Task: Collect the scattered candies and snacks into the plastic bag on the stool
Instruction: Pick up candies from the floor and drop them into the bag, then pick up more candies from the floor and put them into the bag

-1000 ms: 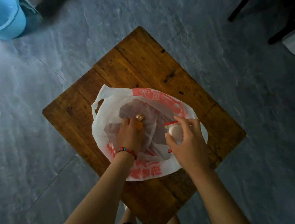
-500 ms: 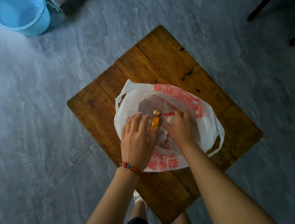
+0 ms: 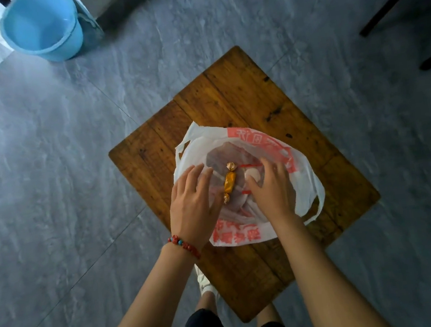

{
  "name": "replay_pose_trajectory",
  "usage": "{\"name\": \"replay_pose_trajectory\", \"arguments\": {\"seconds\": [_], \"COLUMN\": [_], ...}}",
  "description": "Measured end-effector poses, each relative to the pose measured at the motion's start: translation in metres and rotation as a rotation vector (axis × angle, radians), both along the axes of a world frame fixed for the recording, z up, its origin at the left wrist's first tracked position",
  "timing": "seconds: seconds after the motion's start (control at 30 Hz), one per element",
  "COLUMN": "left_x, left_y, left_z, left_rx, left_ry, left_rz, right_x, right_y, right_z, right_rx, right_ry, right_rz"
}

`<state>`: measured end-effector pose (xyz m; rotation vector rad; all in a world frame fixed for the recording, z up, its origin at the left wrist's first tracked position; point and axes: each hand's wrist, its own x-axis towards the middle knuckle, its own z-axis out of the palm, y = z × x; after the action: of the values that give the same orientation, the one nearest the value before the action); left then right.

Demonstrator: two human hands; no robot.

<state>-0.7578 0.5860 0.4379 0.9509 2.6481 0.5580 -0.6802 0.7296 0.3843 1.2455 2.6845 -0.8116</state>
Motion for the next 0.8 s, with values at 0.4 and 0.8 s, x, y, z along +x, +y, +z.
{"name": "replay_pose_trajectory", "arguments": {"seconds": [0.4,0.8], "left_x": [0.004,0.051], "left_y": [-0.010,-0.007], "left_z": [0.101,0.173], "left_rx": [-0.114,-0.135], "left_ry": [0.062,0.082], "left_rz": [-0.260,-0.700], "right_x": [0.081,0.234], "right_y": [-0.020,-0.087], "right_z": [0.145,0.224], "right_rx": [0.176,0.246], "right_ry": [0.061,0.001], "right_rz": [-0.076,-0.579]}}
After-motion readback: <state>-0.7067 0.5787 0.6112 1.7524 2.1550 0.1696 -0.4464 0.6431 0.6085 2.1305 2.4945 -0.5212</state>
